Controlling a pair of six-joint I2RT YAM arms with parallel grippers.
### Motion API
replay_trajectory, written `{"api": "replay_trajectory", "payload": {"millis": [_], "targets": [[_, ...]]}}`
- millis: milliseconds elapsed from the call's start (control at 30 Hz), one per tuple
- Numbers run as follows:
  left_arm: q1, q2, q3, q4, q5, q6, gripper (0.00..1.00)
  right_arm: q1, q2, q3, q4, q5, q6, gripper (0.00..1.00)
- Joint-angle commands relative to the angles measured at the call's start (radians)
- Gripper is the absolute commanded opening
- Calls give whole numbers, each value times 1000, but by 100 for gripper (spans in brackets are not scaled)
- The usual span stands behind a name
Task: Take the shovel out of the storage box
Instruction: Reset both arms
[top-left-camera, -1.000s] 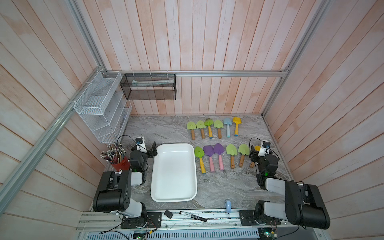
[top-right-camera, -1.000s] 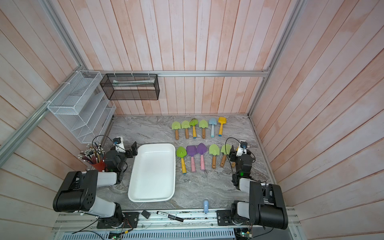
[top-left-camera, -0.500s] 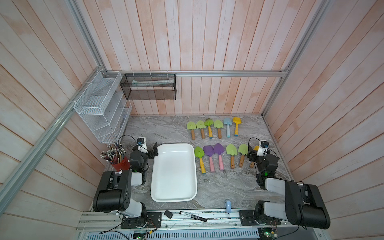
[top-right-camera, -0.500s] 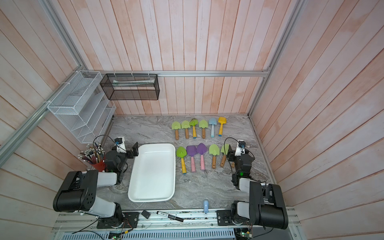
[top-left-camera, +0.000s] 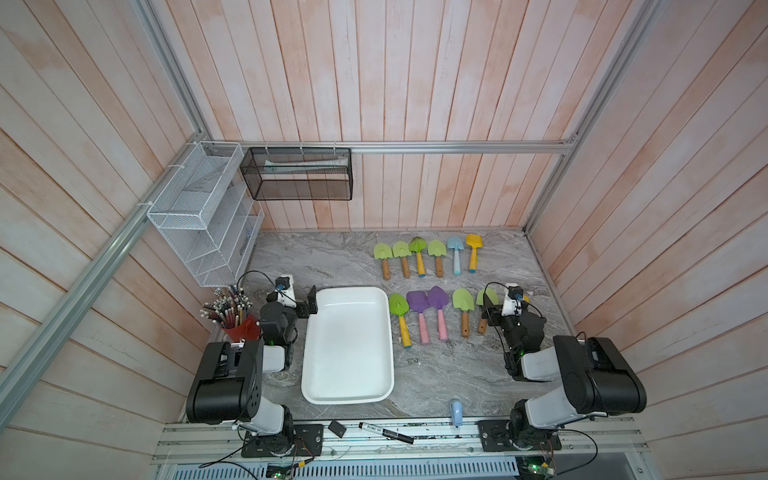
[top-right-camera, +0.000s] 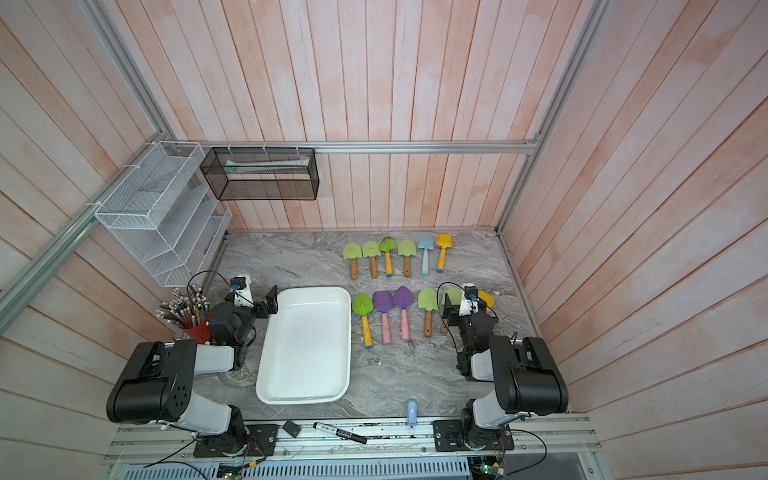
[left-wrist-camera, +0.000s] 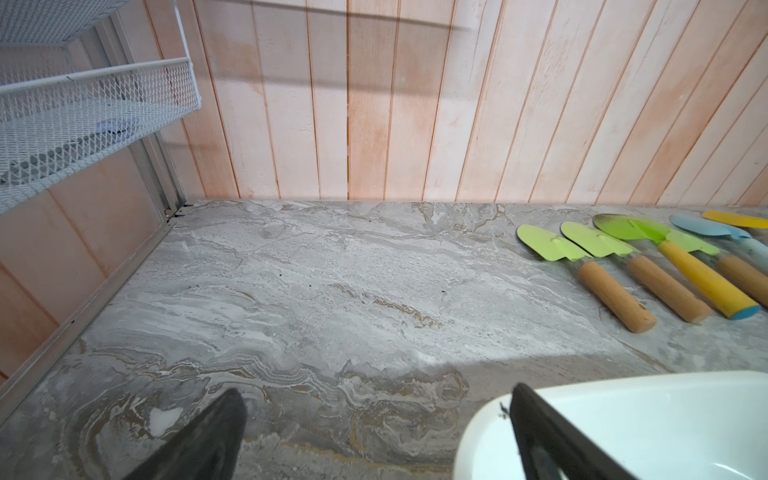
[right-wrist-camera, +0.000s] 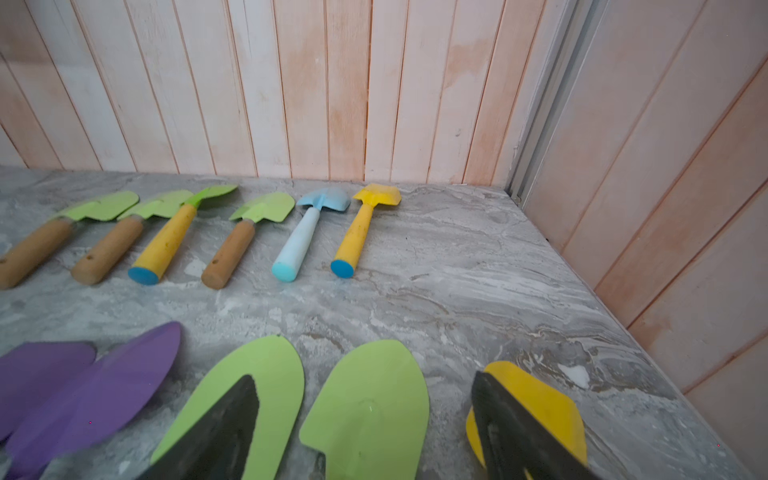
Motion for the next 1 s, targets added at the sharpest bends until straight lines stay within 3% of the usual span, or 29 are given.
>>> {"api": "replay_trajectory", "payload": {"millis": [0, 33, 167, 967], "targets": [[-1, 13, -13, 29, 24, 18, 100, -9, -12, 31, -58, 1, 6, 94], [-1, 13, -12, 28, 24, 18, 100, -10, -9, 30, -52, 5, 8, 98], [-1, 11, -15, 30, 24, 19, 100, -9, -7, 49, -84, 73, 31, 98], [-1, 11, -15, 32, 24, 18, 100, 0, -8, 48, -86, 95, 31, 98]]}}
